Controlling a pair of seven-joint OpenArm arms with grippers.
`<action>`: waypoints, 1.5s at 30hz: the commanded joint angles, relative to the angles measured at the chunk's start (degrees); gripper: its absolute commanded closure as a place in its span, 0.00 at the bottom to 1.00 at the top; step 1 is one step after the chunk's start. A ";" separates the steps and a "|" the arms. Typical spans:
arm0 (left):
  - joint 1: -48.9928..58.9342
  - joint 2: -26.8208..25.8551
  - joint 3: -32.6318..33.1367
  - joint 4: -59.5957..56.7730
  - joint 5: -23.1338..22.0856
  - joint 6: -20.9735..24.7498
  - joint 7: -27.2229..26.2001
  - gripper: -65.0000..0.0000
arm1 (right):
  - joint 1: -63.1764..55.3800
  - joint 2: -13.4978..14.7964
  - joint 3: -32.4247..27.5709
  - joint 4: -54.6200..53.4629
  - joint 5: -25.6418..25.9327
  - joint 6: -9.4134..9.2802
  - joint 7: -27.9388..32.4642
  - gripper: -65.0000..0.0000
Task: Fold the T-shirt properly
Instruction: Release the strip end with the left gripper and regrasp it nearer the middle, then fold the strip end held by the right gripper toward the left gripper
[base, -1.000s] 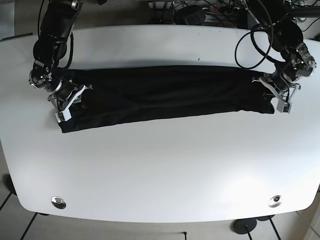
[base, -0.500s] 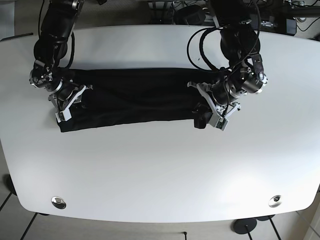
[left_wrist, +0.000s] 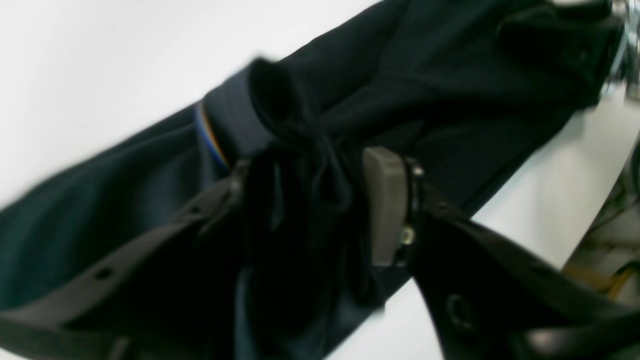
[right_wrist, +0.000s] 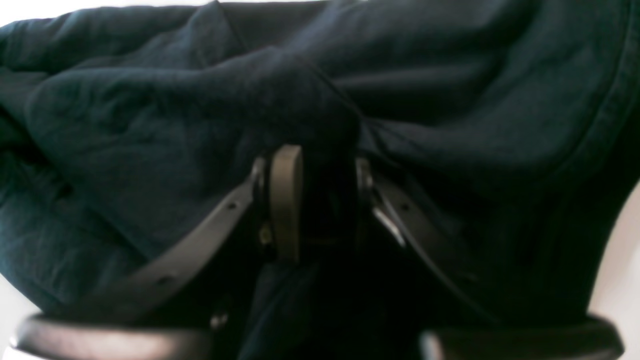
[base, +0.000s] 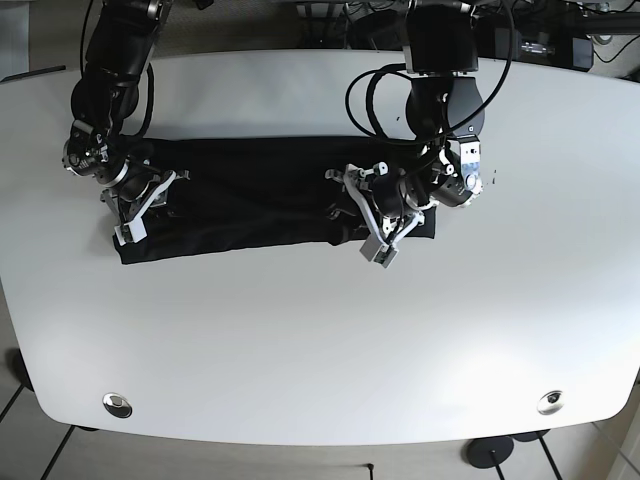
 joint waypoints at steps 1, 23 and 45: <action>-3.36 0.36 3.49 0.82 -1.46 4.13 -0.86 0.49 | 0.86 0.54 0.12 1.16 0.29 0.12 0.53 0.78; 5.70 -11.60 -5.65 9.70 -1.11 -7.03 -0.86 0.77 | 7.02 8.89 23.06 -10.27 27.02 0.12 -18.20 0.11; 10.45 -17.05 -9.34 1.34 -1.11 -7.91 -9.91 0.80 | 1.30 2.12 11.63 -7.72 26.05 0.12 -15.82 0.52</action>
